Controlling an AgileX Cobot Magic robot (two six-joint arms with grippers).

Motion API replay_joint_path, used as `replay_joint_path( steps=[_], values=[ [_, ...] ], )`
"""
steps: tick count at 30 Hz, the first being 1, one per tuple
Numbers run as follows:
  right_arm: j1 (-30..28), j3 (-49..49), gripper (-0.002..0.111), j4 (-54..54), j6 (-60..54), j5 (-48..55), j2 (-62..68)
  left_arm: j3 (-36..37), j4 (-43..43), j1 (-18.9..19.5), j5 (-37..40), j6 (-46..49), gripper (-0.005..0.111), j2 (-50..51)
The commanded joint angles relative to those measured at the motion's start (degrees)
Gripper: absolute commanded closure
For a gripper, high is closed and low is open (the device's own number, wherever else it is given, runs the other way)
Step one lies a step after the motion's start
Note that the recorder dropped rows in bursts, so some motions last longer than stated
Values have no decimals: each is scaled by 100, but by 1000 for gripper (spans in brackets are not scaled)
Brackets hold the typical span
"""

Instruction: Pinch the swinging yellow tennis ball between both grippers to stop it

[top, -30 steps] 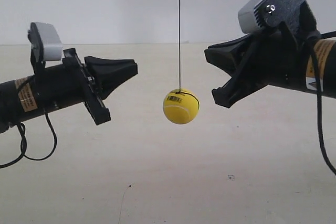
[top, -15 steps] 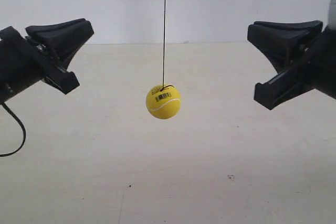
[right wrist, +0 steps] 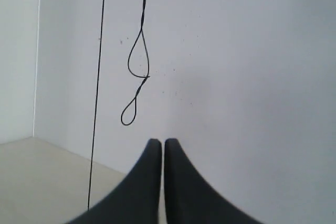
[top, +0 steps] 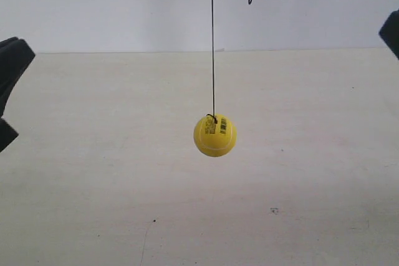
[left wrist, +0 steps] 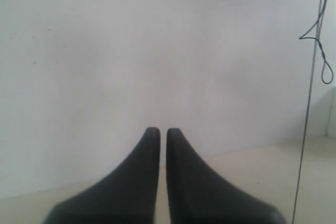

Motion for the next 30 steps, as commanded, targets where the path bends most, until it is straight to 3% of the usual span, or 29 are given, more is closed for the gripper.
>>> replay_joint_path(
  steps=[1,7,18,30],
  values=[
    [-5,310,108,235,-38,197,-585,465,-506,-14,94,26,102,-624],
    [-5,534,108,283,136,673,-1654,801,-506,-14,94,26,102,-1746],
    [-5,534,108,294,327,1366,-3332,801,-423,-14,1094,-649,102,-3719],
    [-5,534,108,329,374,1344,-3466,801,-390,-14,1175,-1091,102,-5116]
  ],
)
